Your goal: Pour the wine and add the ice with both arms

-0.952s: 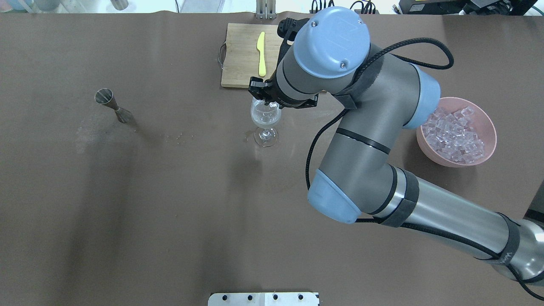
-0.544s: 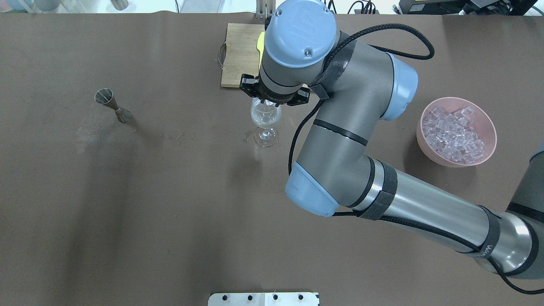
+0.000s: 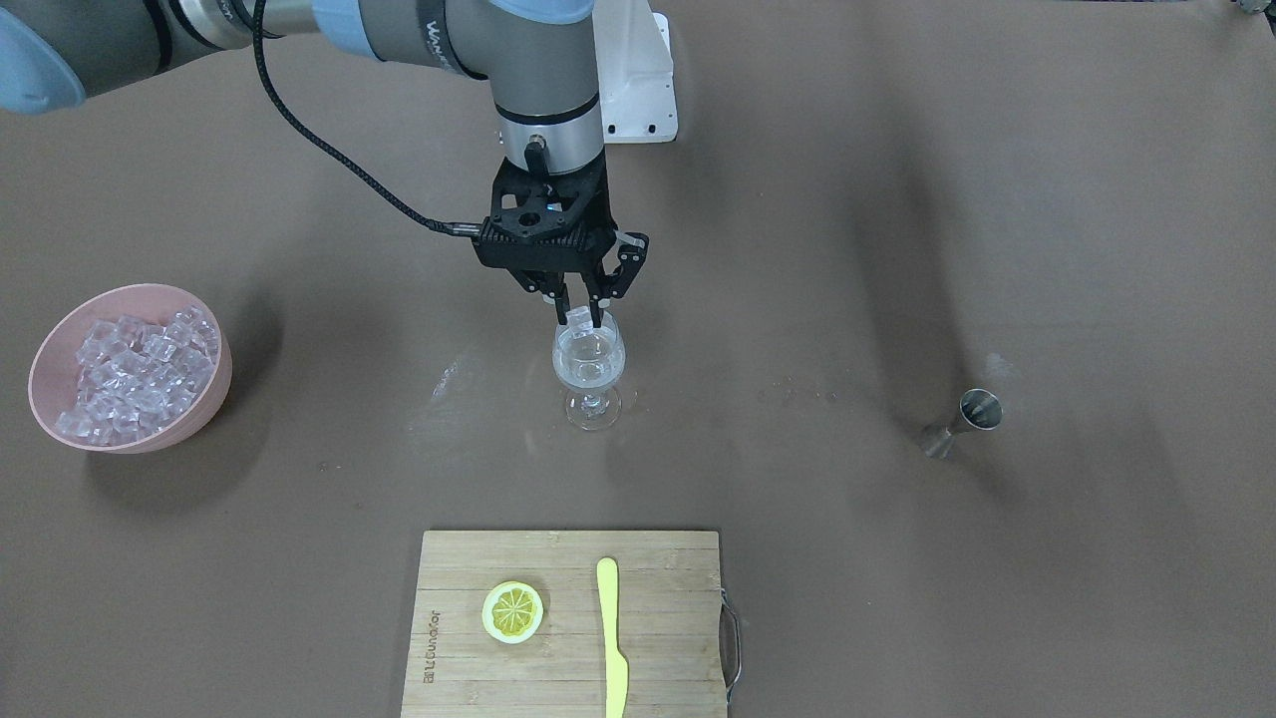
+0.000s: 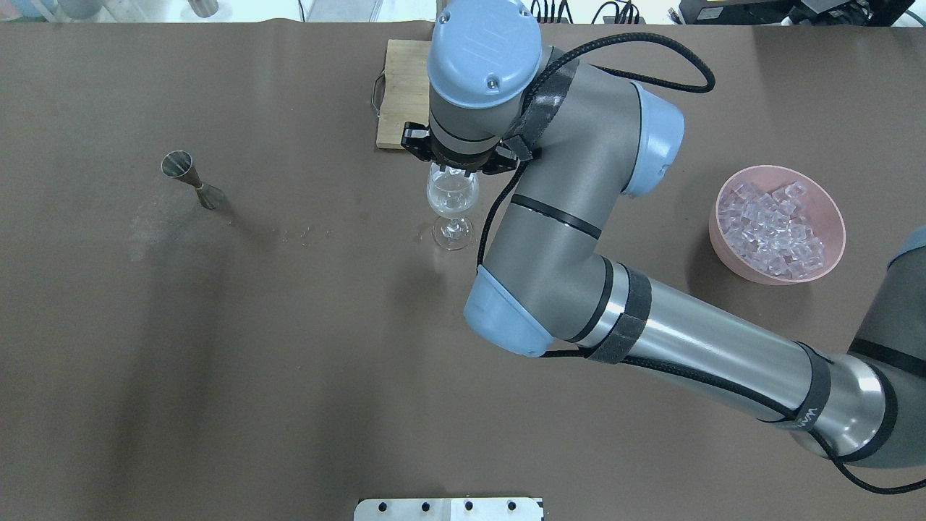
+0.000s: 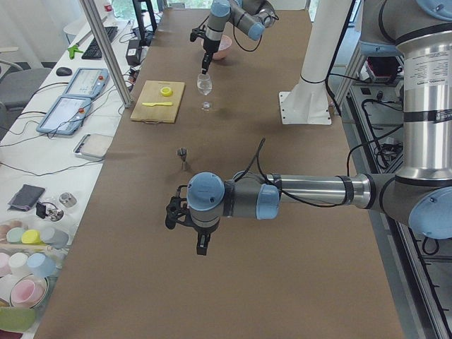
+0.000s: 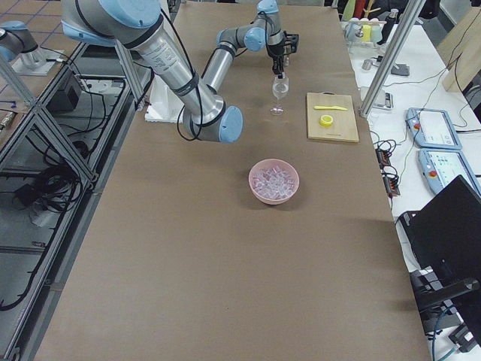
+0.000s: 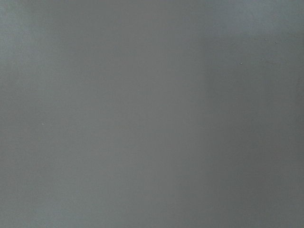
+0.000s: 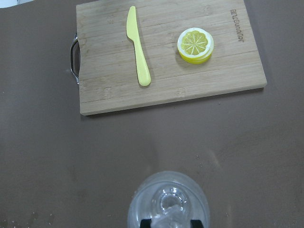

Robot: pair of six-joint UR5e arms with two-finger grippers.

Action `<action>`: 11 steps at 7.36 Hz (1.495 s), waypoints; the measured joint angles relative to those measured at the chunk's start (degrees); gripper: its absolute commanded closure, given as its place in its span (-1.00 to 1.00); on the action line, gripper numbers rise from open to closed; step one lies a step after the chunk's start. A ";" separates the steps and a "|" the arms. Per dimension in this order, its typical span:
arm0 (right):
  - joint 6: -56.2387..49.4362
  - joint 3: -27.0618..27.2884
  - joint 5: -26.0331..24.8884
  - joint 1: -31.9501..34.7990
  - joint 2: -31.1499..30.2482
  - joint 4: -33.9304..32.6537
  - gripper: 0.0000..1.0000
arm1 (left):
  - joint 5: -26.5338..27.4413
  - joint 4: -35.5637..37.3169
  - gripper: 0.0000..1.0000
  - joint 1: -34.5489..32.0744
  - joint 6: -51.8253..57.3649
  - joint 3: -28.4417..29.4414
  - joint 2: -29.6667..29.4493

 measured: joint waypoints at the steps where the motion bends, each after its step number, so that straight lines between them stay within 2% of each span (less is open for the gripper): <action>1: -0.01 -0.67 -0.11 -0.02 0.36 -0.02 0.70 | 0.00 0.00 -0.97 0.00 0.00 -0.01 0.00; 2: -0.02 -0.93 -0.16 -0.03 0.47 -0.04 0.52 | 0.00 0.00 -0.97 0.00 0.00 -0.02 0.00; 4: -0.08 -0.97 -0.17 -0.05 0.73 -0.95 -0.44 | 0.00 0.00 -0.97 0.00 0.00 -0.01 0.00; 5: -0.10 -0.91 -0.15 -0.05 0.87 -1.29 -0.60 | 0.00 0.00 -0.97 0.01 0.00 0.00 0.00; 8: -0.05 -0.39 -0.15 -0.05 0.89 -1.49 -0.71 | 0.00 0.00 -0.97 0.02 0.00 0.00 0.00; 10: -0.52 1.04 0.40 0.18 0.51 -1.52 -0.96 | 0.02 0.08 -0.97 0.00 -0.14 0.00 -0.08; 11: -1.76 1.93 0.74 0.88 -0.04 -1.52 -0.96 | 0.15 0.27 -0.97 0.00 -0.45 -0.06 -0.17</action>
